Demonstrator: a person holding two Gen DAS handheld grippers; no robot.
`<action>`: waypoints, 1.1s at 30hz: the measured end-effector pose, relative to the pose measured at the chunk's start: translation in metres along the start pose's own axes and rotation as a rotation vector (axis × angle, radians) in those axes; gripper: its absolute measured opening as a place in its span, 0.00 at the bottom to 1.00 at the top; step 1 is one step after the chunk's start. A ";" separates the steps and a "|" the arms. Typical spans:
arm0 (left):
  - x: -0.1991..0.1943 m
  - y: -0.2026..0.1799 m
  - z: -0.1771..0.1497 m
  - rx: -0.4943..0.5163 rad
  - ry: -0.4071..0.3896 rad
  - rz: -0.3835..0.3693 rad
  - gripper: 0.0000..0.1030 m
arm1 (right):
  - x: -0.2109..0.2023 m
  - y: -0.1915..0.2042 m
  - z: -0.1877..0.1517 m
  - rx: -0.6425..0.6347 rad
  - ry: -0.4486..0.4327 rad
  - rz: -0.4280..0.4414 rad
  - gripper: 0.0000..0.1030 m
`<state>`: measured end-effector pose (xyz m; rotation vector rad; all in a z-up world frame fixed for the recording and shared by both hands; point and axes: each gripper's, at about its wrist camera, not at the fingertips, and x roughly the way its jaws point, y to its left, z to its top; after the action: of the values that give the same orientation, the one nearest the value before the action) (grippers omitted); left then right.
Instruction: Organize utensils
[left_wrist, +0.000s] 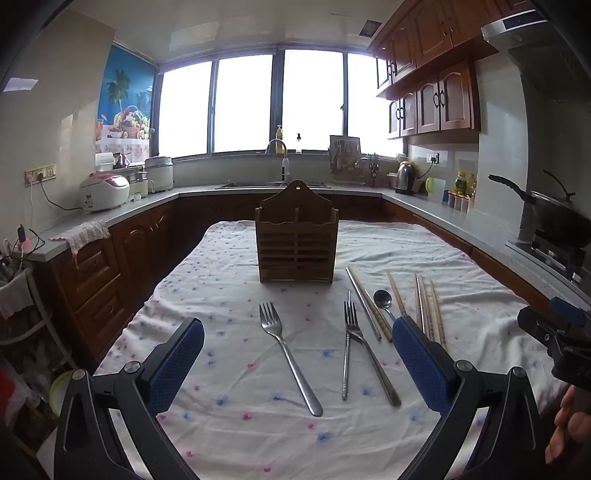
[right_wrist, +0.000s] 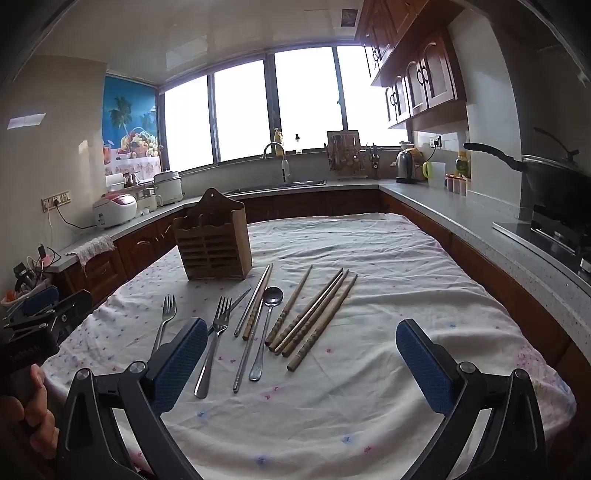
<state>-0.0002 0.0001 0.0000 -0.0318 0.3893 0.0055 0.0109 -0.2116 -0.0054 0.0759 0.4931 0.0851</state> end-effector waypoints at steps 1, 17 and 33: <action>0.000 0.000 0.000 0.000 -0.001 0.002 0.99 | 0.000 0.000 0.000 -0.001 0.001 0.000 1.00; -0.003 -0.002 0.002 0.004 -0.006 0.011 0.99 | -0.007 0.005 0.001 -0.026 -0.052 0.003 1.00; -0.002 -0.002 0.001 0.000 -0.008 0.009 0.99 | -0.006 0.004 0.002 -0.018 -0.045 0.009 1.00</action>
<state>-0.0012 -0.0015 0.0020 -0.0297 0.3815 0.0149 0.0063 -0.2079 -0.0009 0.0621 0.4468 0.0961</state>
